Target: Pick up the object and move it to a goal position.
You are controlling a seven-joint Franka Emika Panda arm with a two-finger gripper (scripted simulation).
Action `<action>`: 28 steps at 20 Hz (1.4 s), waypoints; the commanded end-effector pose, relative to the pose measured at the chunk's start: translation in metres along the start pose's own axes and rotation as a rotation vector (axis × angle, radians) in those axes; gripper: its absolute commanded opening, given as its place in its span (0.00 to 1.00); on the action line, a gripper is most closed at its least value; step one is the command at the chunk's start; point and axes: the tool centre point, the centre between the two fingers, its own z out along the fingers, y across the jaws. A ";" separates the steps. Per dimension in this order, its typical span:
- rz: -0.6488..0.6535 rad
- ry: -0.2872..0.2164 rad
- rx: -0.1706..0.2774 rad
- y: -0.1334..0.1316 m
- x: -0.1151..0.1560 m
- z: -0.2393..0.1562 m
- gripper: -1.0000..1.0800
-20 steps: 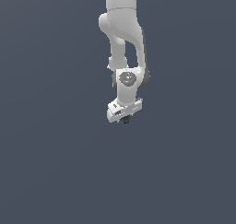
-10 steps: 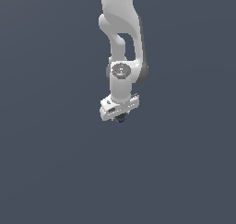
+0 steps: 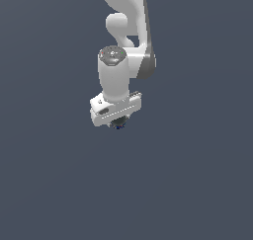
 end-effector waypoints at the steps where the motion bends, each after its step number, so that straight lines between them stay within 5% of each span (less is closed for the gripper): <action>1: -0.001 0.001 0.001 0.015 0.004 -0.024 0.00; 28: -0.001 -0.001 -0.001 0.132 0.038 -0.191 0.00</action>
